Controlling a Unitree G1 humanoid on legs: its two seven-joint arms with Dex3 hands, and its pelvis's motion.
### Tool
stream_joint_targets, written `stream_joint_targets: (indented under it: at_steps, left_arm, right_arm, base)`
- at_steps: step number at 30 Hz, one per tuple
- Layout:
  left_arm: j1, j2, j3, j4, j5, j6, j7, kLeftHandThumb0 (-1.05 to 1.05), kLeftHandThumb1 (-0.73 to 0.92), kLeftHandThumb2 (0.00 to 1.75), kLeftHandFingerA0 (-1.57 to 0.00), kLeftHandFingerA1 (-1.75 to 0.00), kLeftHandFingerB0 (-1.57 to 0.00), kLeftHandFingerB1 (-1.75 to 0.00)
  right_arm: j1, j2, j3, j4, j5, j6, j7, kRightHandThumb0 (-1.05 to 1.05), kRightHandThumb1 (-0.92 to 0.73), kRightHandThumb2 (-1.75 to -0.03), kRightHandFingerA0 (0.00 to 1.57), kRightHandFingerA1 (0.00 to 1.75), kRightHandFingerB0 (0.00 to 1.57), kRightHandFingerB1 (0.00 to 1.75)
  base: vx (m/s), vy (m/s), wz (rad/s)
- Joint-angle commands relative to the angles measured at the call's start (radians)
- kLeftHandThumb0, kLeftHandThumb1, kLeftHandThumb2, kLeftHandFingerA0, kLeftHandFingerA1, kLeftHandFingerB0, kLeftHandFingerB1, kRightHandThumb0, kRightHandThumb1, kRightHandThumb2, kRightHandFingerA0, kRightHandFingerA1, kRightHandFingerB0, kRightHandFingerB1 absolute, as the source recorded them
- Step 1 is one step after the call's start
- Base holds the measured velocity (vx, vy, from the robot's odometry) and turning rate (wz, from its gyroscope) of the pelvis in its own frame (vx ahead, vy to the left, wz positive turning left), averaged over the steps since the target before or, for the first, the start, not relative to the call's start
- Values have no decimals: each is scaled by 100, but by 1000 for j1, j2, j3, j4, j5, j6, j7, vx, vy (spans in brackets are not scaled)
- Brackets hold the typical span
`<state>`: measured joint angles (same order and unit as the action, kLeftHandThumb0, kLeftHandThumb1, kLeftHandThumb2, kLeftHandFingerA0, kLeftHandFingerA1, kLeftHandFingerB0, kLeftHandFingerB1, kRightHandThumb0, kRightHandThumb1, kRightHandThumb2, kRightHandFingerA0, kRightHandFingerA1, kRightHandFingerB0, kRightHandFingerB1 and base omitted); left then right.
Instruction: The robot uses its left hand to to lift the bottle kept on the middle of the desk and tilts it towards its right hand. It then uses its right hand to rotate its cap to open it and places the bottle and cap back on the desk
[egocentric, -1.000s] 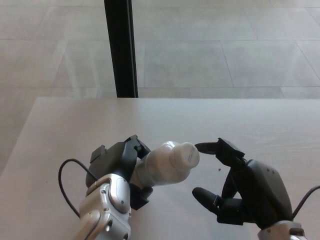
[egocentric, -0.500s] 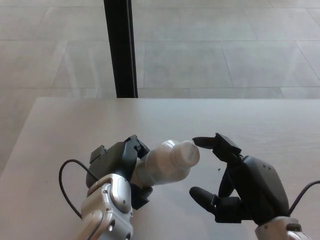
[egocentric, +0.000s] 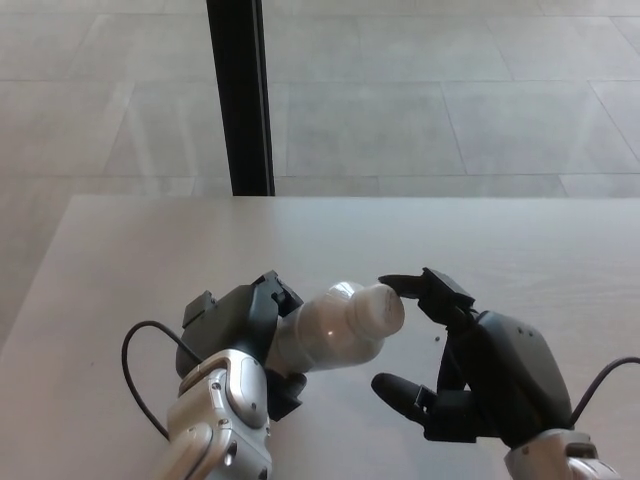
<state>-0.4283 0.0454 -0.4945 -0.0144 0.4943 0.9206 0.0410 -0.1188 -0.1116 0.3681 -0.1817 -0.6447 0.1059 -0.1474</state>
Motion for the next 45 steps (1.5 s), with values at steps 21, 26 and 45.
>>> stream_joint_targets:
  at_steps: [21,26,45]
  left_arm:
    - [58,-6,-1,44,22,13,-22,0,72,93,-80,-168,-63,-103]
    - [63,-4,0,40,32,5,-20,4,63,103,-109,-137,-61,-86]
    - [95,-17,23,60,41,-29,-13,6,67,106,-75,-172,-66,-134]
  right_arm:
    - [-44,-6,9,26,-50,-4,11,-53,-63,-102,130,175,86,104]
    - [-43,-8,6,13,-53,16,27,-54,-62,-110,128,175,88,116]
    - [-58,-37,-35,-15,17,-60,68,-56,-57,-117,128,175,94,113]
  base:
    - [0,0,0]
    - [0,0,0]
    - [0,0,0]
